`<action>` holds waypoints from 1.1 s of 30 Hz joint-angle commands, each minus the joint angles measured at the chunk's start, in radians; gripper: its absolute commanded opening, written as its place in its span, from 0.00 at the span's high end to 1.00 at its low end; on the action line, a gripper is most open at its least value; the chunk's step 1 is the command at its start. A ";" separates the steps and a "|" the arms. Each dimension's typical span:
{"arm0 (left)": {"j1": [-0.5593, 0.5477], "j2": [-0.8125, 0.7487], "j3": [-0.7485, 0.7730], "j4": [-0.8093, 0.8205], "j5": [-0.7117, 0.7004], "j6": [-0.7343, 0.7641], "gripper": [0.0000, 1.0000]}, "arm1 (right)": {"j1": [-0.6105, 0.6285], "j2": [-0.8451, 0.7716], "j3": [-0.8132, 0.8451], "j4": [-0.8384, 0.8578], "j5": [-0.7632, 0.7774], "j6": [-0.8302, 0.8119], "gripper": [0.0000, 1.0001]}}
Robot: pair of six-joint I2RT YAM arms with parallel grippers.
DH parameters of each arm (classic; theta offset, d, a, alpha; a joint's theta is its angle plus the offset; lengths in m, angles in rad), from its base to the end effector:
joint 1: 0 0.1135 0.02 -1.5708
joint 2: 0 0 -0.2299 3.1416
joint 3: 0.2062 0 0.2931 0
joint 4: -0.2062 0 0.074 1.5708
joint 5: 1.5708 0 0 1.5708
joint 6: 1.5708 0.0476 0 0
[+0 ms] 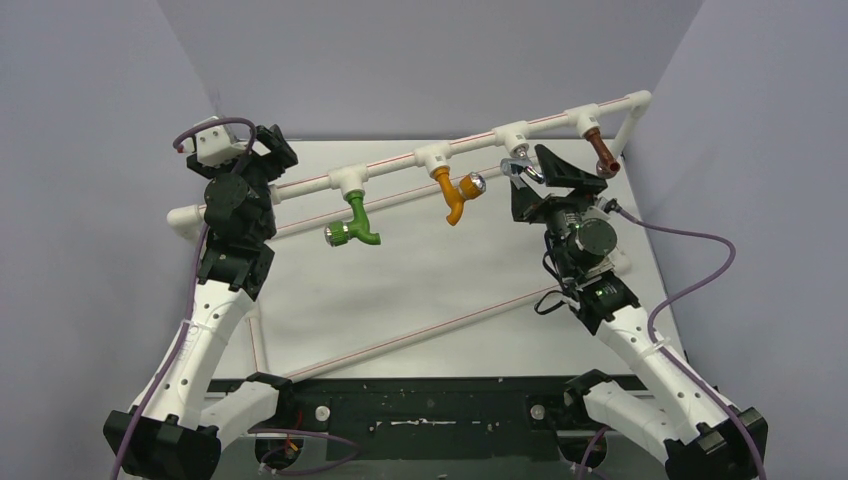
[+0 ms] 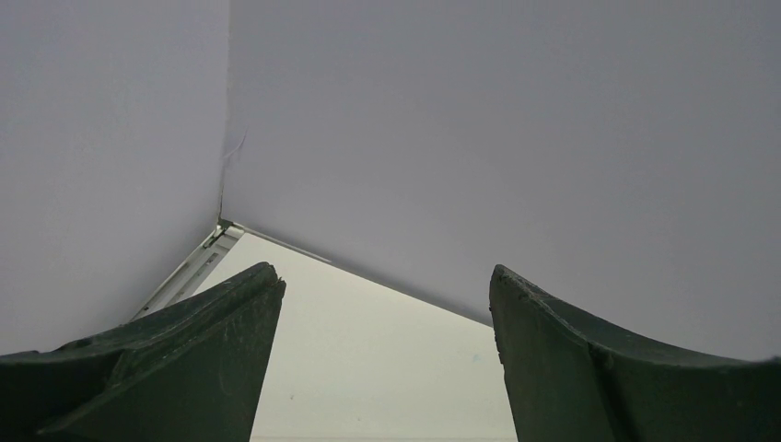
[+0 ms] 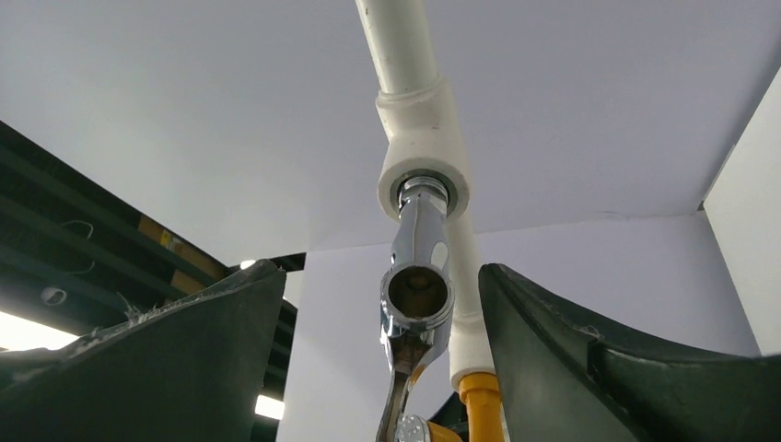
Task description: Install the water faucets
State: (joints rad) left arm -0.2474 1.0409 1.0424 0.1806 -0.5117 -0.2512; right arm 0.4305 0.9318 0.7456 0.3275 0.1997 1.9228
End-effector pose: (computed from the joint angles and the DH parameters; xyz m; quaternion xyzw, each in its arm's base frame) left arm 0.3006 -0.0519 0.3932 -0.1956 0.6187 -0.0265 0.7604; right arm 0.2724 0.1147 0.3209 0.4980 0.4278 0.6688 0.3489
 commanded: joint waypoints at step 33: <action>-0.007 0.033 -0.103 -0.343 0.011 -0.013 0.20 | -0.022 -0.271 0.246 -0.438 -0.160 -1.973 0.22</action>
State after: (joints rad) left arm -0.2459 1.0412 1.0424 0.1802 -0.5076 -0.2512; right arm 0.4118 0.6487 0.9821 -0.1352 0.1207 0.3092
